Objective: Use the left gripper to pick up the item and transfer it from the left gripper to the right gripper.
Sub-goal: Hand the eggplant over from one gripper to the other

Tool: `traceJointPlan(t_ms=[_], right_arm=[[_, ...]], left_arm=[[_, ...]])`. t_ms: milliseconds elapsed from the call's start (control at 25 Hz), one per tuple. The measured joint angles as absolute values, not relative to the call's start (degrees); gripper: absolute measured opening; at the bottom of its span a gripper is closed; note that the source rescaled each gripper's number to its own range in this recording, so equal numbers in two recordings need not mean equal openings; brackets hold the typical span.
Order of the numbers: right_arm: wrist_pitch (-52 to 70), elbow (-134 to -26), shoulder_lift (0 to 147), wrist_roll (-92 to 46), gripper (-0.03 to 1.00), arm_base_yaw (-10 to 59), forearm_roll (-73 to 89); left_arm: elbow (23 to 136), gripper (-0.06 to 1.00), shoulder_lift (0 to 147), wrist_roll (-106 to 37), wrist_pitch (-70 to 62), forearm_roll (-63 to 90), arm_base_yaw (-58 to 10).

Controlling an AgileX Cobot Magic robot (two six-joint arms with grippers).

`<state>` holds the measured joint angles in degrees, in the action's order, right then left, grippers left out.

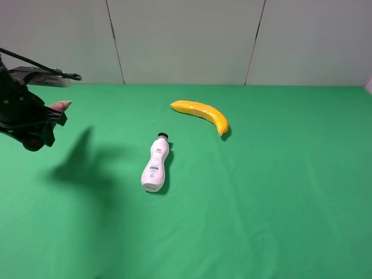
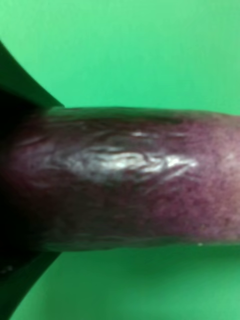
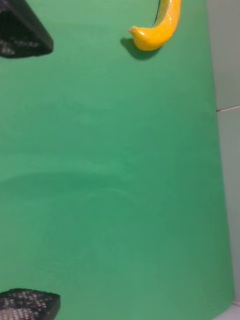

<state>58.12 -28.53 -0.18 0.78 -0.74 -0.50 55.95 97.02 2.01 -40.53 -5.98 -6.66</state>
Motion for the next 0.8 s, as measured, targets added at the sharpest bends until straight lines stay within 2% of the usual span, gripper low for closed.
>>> traceJointPlan(t_ms=[600, 800], right_arm=[[58.1, -28.5, -0.2, 0.8, 1.0, -0.7, -0.5], [58.1, -28.5, -0.2, 0.8, 1.0, -0.7, -0.5]], left_arm=[[69.3, 0.0, 97.0, -2.5, -54.3, -6.0, -25.9], [74.2, 0.0, 97.0, -6.5, -57.9, -5.8, -30.2]])
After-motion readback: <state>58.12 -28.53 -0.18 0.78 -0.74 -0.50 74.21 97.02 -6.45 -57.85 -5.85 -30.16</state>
